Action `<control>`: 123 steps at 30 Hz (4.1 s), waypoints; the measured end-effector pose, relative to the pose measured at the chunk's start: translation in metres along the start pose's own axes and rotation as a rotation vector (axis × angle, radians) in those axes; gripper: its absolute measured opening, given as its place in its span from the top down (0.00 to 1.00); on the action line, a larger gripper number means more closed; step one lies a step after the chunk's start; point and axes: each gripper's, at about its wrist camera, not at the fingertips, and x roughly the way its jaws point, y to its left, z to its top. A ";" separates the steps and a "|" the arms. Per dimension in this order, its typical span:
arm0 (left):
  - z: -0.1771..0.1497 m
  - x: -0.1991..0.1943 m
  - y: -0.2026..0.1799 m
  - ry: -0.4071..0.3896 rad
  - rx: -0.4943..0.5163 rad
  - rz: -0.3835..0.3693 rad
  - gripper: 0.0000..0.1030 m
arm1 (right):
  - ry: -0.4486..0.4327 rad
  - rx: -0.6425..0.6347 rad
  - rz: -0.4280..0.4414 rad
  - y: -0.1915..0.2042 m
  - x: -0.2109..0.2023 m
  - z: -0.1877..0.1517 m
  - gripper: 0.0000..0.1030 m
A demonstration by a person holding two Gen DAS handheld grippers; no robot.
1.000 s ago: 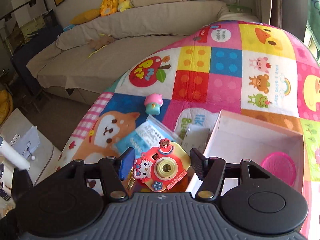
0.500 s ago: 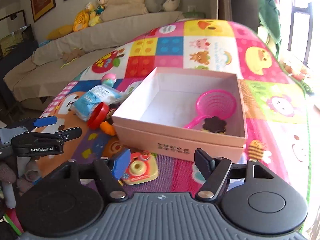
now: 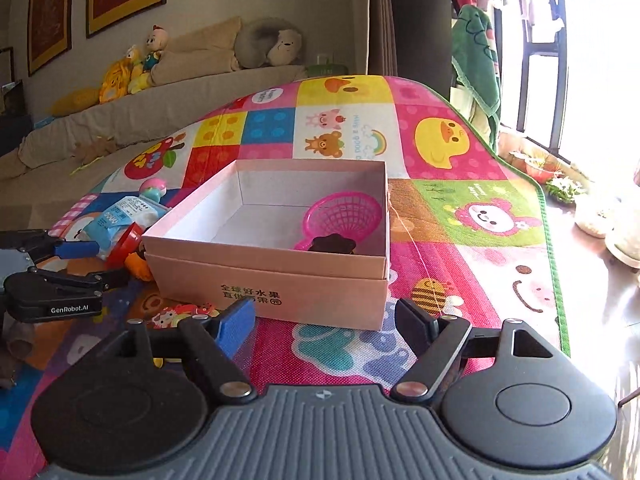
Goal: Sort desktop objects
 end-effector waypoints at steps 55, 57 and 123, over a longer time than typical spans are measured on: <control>-0.040 -0.036 0.049 0.126 -0.272 -0.056 0.06 | 0.237 -0.168 0.070 0.067 0.028 -0.037 0.00; -0.042 -0.035 0.060 0.135 -0.339 -0.046 0.05 | 0.218 -0.177 0.029 0.075 0.032 -0.036 0.00; -0.021 -0.093 0.015 0.045 -0.163 -0.088 0.33 | 0.078 -0.187 0.132 0.063 -0.059 -0.019 0.46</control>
